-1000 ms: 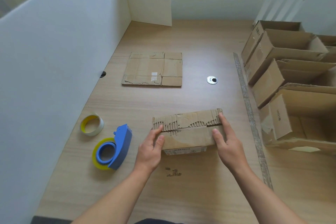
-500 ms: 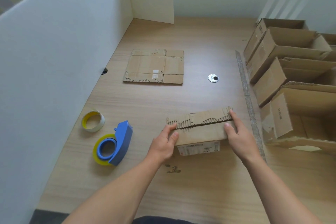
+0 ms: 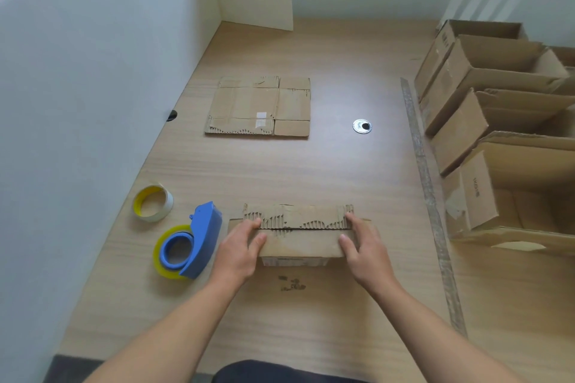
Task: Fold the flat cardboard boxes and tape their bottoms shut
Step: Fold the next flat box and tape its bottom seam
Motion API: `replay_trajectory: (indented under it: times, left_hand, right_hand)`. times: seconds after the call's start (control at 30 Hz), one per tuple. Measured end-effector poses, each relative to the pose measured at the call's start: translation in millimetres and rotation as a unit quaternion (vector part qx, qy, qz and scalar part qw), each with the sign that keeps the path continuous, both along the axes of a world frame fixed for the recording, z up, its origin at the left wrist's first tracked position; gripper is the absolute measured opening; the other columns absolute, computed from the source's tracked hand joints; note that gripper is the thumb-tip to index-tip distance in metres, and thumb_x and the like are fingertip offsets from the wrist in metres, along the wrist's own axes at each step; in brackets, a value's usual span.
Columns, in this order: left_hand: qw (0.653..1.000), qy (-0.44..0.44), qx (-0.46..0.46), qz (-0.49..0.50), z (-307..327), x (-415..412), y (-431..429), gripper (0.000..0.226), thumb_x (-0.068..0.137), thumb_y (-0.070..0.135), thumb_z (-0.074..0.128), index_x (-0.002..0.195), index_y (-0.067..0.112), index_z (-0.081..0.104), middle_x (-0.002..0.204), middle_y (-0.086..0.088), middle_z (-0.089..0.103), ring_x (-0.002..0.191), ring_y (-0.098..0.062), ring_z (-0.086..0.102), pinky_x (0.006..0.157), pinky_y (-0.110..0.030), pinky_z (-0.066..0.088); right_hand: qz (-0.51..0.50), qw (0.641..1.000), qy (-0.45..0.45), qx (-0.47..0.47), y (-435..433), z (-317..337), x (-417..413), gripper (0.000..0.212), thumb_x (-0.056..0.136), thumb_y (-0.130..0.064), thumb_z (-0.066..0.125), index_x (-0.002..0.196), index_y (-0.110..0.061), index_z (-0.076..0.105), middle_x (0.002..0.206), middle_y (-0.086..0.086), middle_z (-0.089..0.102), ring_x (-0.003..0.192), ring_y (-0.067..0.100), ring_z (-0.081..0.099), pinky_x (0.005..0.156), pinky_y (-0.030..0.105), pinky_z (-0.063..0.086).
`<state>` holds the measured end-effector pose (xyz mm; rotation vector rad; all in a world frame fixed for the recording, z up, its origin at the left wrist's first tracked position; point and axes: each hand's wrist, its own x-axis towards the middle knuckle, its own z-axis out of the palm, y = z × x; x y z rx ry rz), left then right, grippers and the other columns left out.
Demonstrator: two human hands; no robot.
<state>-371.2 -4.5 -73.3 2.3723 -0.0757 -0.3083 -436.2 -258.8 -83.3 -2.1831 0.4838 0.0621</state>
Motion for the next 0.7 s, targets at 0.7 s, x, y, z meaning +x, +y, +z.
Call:
replay_trajectory:
  times: [0.7]
  left_hand:
    - [0.986,-0.091,0.137,-0.003,14,14,49,0.050,0.098,0.036,0.055,0.144,0.022,0.045,0.129,-0.003,0.055,0.120,-0.025,0.048,0.101,-0.038,0.041]
  right_hand:
    - [0.213,0.903,-0.108,-0.358,52,-12,24,0.051,0.097,-0.055,0.033,0.128,-0.030,0.065,0.140,-0.001,0.057,0.134,0.025,0.049,0.112,0.049,0.023]
